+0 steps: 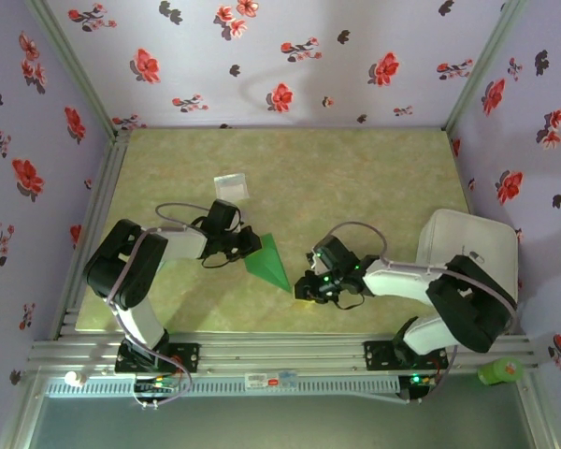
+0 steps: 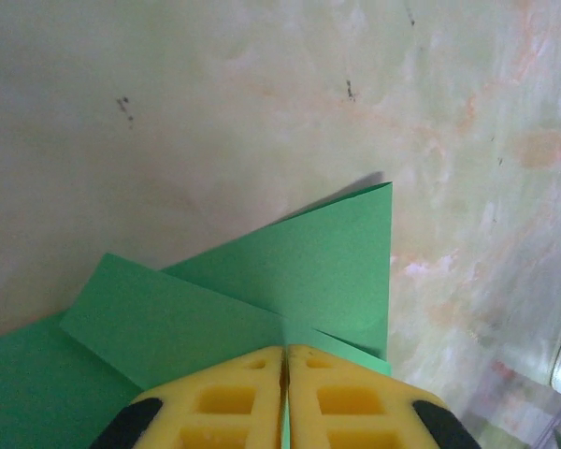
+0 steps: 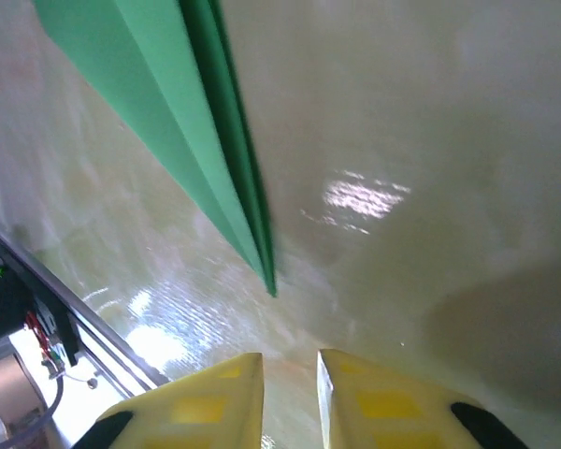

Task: Fold a paper plane with a square sheet of paper (pick it up from the middle)
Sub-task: Fourth fold the wing at the center of the table, then turn over the paper at the center of the table.

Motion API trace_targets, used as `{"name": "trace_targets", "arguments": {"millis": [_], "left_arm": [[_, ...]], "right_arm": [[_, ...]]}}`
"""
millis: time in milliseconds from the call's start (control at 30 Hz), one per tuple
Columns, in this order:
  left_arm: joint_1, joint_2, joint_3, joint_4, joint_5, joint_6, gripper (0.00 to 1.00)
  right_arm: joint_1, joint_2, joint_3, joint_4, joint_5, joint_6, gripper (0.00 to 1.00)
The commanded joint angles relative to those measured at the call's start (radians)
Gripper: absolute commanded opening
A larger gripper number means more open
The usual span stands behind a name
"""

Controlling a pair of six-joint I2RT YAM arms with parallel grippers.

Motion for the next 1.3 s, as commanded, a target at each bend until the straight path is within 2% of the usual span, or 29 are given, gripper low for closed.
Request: {"name": "trace_targets", "arguments": {"millis": [0,67,167,433,1000,1267], "left_arm": [[0.018,0.044,-0.025,-0.052,-0.059,-0.032,0.11],[0.018,0.038,-0.022,-0.053,-0.057,-0.036,0.11],[0.020,0.036,-0.019,-0.055,-0.052,-0.042,0.11],[0.021,0.047,-0.022,-0.044,-0.039,-0.050,0.11],[0.023,0.044,-0.023,-0.049,-0.039,-0.048,0.11],[0.022,0.040,-0.019,-0.052,-0.036,-0.049,0.11]], "right_arm": [[-0.002,-0.044,0.016,0.035,0.084,0.127,0.30],[-0.002,-0.050,0.016,0.039,0.115,0.179,0.36],[-0.003,-0.038,0.021,0.046,0.117,0.214,0.37],[-0.004,0.034,0.000,0.165,0.056,0.268,0.35],[-0.001,0.112,-0.017,0.243,0.055,0.300,0.33],[-0.001,0.145,-0.016,0.335,0.024,0.314,0.32]]}}
